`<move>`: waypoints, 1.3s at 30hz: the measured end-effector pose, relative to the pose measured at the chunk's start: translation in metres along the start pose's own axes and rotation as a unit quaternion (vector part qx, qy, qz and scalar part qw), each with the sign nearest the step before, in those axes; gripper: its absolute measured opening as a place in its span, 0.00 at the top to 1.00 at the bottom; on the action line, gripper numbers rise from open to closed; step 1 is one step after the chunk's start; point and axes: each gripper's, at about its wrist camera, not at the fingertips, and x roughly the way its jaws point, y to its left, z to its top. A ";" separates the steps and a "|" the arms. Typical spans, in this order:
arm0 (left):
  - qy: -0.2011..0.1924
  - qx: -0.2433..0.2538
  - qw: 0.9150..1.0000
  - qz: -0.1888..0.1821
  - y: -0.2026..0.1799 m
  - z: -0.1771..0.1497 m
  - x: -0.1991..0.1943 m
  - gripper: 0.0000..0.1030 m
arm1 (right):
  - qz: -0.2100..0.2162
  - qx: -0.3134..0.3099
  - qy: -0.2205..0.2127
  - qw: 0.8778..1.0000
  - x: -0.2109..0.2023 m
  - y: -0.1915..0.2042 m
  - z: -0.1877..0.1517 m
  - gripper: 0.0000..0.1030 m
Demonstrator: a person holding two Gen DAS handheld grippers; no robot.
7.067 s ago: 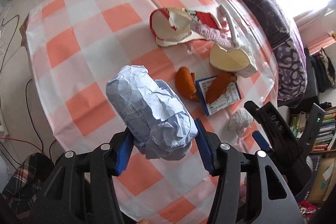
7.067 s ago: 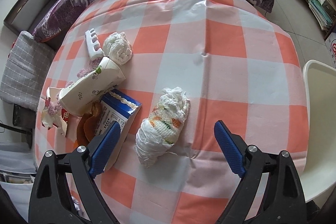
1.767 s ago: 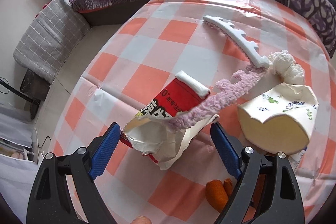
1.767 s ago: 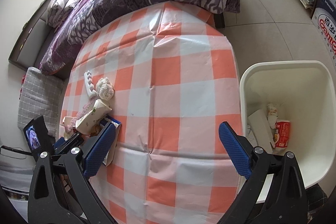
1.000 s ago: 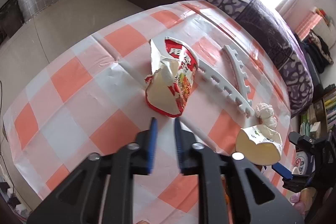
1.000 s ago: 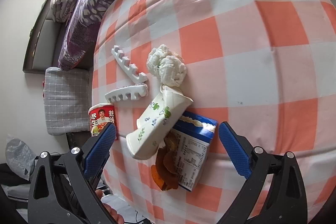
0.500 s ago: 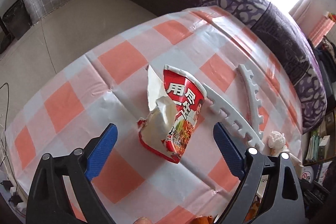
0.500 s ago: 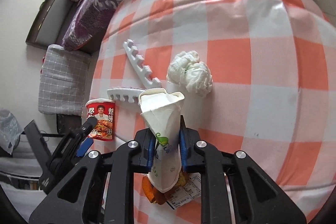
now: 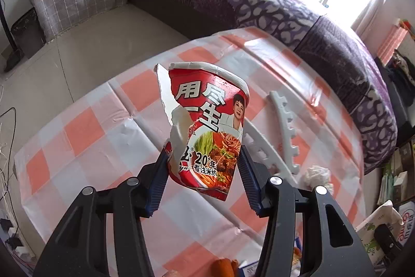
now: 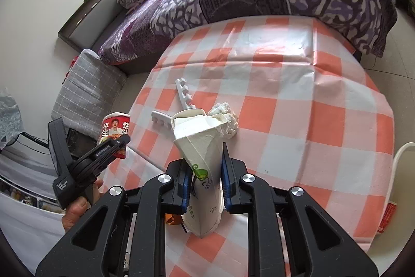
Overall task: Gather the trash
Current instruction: 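Carry both cups to the bin and release the white cup from the right tool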
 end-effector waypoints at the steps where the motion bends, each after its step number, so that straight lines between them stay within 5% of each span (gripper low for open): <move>1: -0.008 -0.002 1.000 -0.002 -0.003 0.000 -0.012 0.50 | -0.002 -0.001 -0.008 1.000 -0.010 0.000 -0.001 0.82; 16: -0.090 0.031 0.994 -0.057 -0.084 -0.080 -0.147 0.49 | -0.072 -0.012 -0.124 0.990 -0.129 -0.046 -0.032 0.82; 22: -0.089 0.090 0.989 -0.079 -0.122 -0.119 -0.148 0.49 | -0.102 0.024 -0.112 0.988 -0.136 -0.089 -0.039 0.82; 32: -0.089 0.156 0.976 -0.120 -0.172 -0.148 -0.150 0.49 | -0.132 0.068 -0.155 0.977 -0.183 -0.130 -0.033 0.82; 39: -0.072 0.208 0.961 -0.165 -0.214 -0.175 -0.148 0.49 | -0.156 0.111 -0.155 0.969 -0.204 -0.163 -0.032 0.81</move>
